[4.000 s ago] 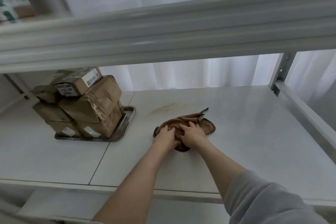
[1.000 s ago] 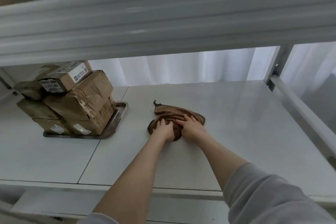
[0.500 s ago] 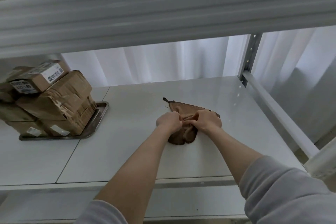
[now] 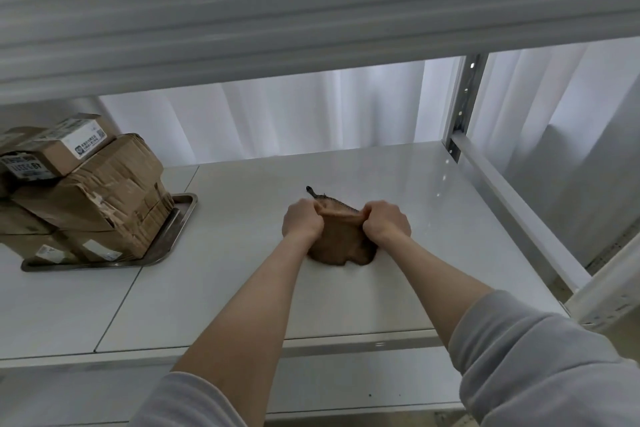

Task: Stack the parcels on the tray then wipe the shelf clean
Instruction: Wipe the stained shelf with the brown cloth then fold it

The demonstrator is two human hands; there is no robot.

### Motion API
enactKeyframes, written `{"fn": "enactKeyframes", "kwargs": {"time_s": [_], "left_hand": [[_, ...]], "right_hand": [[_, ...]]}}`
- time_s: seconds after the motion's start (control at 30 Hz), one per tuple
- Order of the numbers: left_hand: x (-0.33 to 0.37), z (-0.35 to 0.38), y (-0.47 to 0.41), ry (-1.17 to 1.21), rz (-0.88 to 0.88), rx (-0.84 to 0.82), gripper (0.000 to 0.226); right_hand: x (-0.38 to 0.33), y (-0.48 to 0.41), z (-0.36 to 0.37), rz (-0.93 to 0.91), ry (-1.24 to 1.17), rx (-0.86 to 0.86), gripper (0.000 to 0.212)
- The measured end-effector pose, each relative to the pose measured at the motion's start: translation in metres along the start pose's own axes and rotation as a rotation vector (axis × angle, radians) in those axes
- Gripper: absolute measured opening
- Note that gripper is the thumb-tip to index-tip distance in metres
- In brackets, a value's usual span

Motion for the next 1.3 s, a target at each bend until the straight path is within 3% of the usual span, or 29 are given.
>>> {"fn": "enactKeyframes", "kwargs": {"time_s": [0.1,0.17,0.33,0.43,0.53,0.63,0.87,1.0,1.2,1.3], "left_hand": [[0.016,-0.022,-0.005,0.040,0.096,0.165,0.026],[0.019,-0.029,-0.005,0.067,0.111,0.191,0.023],[-0.003,-0.016,0.007,-0.188,-0.073,-0.049,0.038],[-0.006,-0.010,0.008,-0.237,0.021,-0.056,0.038],[-0.006,0.000,0.008,-0.275,0.146,-0.176,0.039],[-0.015,0.011,0.004,-0.313,0.107,-0.281,0.040],[0.015,0.036,-0.011,-0.365,0.179,-0.521,0.059],[0.042,0.060,-0.003,-0.384,0.311,-0.645,0.053],[0.050,0.062,0.000,-0.407,0.380,-0.610,0.051],[0.032,0.046,-0.001,-0.429,0.365,-0.582,0.052]], "right_hand": [[-0.020,-0.009,-0.019,-0.080,-0.061,0.166,0.036],[-0.030,-0.011,-0.023,-0.147,-0.074,0.237,0.036],[-0.019,-0.002,0.003,-0.130,0.072,0.012,0.035],[-0.016,0.002,0.017,-0.134,0.072,0.016,0.035],[-0.018,0.003,0.032,-0.145,0.149,-0.128,0.040],[-0.020,0.000,0.041,-0.160,0.188,-0.197,0.037],[0.003,-0.016,0.027,-0.040,0.153,-0.219,0.043],[0.024,-0.020,0.009,0.138,0.159,-0.146,0.044],[0.030,-0.029,0.011,0.254,0.168,-0.076,0.044],[0.012,-0.033,0.024,0.215,0.207,-0.105,0.047]]}}
Point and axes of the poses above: each hand's wrist, its own y-axis away from the middle knuckle, its own z-axis out of the palm, x = y × z, the point moved 1 cm from there along -y, towards the middle knuckle, and after that the axes turned 5 degrees about y, right-handed, at the moved point
